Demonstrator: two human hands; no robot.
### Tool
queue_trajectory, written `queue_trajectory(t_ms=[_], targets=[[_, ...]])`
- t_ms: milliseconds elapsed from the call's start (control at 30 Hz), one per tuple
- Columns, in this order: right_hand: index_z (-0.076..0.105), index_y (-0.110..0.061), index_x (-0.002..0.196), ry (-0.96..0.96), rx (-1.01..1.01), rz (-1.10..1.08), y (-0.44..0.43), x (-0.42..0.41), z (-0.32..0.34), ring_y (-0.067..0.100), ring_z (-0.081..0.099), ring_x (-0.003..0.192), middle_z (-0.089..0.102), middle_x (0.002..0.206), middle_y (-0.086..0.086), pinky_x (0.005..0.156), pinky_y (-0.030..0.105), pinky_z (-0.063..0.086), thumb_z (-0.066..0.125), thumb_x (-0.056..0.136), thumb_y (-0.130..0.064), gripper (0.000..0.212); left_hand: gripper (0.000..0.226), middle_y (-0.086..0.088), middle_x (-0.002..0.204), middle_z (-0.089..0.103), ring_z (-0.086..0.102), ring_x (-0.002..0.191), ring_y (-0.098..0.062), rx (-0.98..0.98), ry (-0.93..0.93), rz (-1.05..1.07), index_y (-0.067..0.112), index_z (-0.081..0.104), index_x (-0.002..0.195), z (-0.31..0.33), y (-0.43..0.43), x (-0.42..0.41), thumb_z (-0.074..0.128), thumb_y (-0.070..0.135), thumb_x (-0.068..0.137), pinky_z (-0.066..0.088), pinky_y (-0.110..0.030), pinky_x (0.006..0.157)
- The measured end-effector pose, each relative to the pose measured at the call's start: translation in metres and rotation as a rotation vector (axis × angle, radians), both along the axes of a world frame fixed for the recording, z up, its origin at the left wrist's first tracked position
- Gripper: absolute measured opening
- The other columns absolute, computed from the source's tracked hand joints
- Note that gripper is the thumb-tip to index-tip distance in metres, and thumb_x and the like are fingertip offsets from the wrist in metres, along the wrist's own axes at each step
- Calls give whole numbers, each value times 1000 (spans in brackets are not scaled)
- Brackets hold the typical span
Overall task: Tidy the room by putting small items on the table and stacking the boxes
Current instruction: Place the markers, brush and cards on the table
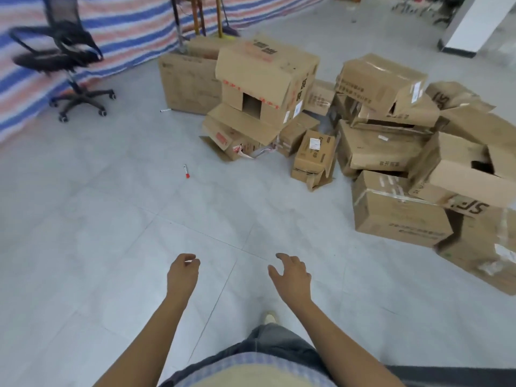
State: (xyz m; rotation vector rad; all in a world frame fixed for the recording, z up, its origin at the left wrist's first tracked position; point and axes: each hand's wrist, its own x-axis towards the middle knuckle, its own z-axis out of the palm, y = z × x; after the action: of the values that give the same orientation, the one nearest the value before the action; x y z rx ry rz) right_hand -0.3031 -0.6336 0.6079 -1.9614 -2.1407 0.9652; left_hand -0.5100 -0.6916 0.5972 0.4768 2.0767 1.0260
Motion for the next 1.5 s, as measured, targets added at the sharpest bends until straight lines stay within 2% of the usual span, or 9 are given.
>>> queue_trajectory(t_ms=[100, 300, 433, 600, 833, 967, 1067, 1200, 1500], targets=[[41, -24, 137, 21, 17, 39, 55, -4, 4, 19, 39, 126, 44, 137, 3, 101, 32, 30, 43, 97, -37, 43, 28, -13, 108, 59, 57, 88, -28, -5, 13, 21, 2, 55, 119, 2, 32, 6, 45, 10, 94, 40, -24, 62], [40, -22, 137, 35, -75, 114, 109, -14, -11, 18, 41, 124, 46, 136, 3, 101, 32, 31, 42, 97, -36, 42, 27, -7, 108, 60, 59, 90, -26, -97, 25, 23, 7, 56, 118, 0, 69, 26, 45, 12, 94, 40, -23, 62], [40, -21, 137, 17, -136, 206, 128, -31, -20, 18, 41, 124, 46, 136, 3, 100, 32, 32, 42, 97, -35, 43, 29, -10, 113, 60, 59, 94, -27, -142, 22, 177, 5, 56, 120, -1, 69, 6, 46, 11, 94, 39, -29, 76], [39, -20, 137, -2, -149, 310, 162, -77, -24, 19, 41, 124, 46, 135, 4, 99, 32, 31, 42, 97, -34, 43, 28, -14, 116, 61, 59, 100, -31, -184, -5, 325, 3, 57, 119, -11, 77, -32, 47, 10, 93, 43, -33, 83], [40, -21, 137, -44, -97, 411, 213, -174, -20, 17, 41, 123, 46, 133, 3, 98, 29, 31, 42, 97, -34, 41, 29, -13, 116, 60, 58, 99, -29, -100, -57, 406, 5, 56, 120, -11, 129, -132, 47, 11, 93, 41, -31, 78], [40, -20, 136, -51, -61, 390, 239, -238, -13, 16, 42, 122, 47, 133, 3, 98, 27, 32, 42, 98, -34, 41, 29, -10, 111, 60, 58, 95, -27, 11, -35, 423, 7, 56, 119, 9, 171, -215, 46, 12, 93, 39, -27, 67], [39, -20, 136, -34, -46, 409, 248, -292, -13, 15, 41, 122, 46, 133, 2, 97, 26, 32, 41, 98, -34, 41, 28, -7, 104, 58, 57, 94, -26, 60, 5, 406, 7, 55, 119, 21, 189, -265, 46, 12, 93, 39, -27, 65], [39, -21, 137, -24, -33, 465, 256, -354, -12, 15, 40, 124, 45, 135, 1, 101, 26, 30, 42, 98, -33, 41, 28, -6, 100, 57, 54, 85, -23, 45, -10, 422, 6, 55, 119, 18, 195, -311, 45, 11, 93, 38, -19, 59], [40, -21, 137, -69, -76, 506, 312, -437, -29, 16, 41, 124, 46, 136, 2, 102, 27, 33, 43, 97, -33, 42, 29, -6, 101, 57, 58, 91, -25, -55, -68, 487, 6, 55, 120, 3, 225, -386, 45, 12, 93, 39, -26, 62]])
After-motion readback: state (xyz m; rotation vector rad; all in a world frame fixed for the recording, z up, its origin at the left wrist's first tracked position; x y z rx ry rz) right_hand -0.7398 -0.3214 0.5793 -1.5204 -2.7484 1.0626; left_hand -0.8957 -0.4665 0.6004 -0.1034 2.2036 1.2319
